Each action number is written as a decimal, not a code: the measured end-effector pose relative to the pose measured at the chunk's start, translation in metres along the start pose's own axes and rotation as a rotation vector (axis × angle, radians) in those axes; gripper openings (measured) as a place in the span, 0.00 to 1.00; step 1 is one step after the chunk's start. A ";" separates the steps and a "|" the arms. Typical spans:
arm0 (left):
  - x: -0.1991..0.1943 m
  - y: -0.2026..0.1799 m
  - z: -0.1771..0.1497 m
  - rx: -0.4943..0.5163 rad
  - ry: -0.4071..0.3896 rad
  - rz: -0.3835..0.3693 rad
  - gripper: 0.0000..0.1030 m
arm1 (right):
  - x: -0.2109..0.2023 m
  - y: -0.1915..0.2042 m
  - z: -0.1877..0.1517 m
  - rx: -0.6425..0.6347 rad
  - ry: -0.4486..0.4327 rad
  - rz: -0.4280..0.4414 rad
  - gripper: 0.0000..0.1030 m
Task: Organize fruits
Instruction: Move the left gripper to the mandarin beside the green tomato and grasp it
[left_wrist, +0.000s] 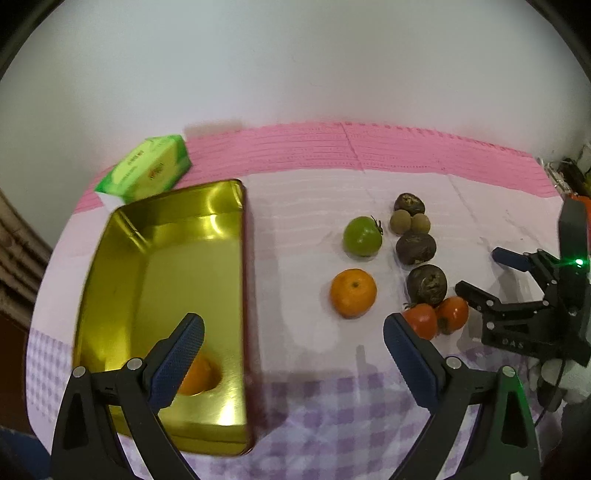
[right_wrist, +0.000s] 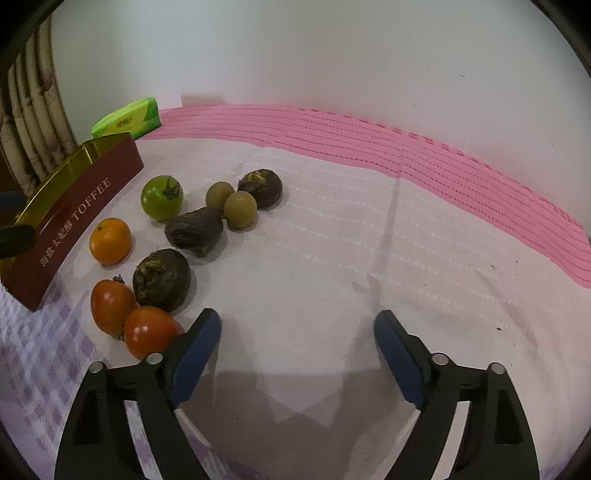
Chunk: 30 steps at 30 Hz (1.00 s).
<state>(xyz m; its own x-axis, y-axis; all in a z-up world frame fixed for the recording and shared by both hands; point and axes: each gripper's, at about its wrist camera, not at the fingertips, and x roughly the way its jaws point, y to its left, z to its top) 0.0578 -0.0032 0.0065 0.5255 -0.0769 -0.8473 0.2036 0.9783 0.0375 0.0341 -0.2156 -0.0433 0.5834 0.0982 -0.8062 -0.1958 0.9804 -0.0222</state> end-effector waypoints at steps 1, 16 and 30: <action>0.004 -0.002 0.001 -0.002 0.006 -0.005 0.93 | 0.001 0.000 0.000 0.000 0.002 0.000 0.91; 0.044 -0.027 0.017 0.026 0.096 -0.069 0.68 | 0.004 0.005 -0.001 -0.013 0.011 0.007 1.00; 0.065 -0.033 0.023 0.035 0.133 -0.079 0.52 | 0.004 0.005 -0.001 -0.013 0.011 0.006 1.00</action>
<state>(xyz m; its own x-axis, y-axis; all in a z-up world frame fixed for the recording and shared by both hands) 0.1044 -0.0454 -0.0378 0.3931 -0.1249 -0.9109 0.2698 0.9628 -0.0156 0.0348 -0.2108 -0.0473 0.5738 0.1027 -0.8125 -0.2095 0.9775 -0.0244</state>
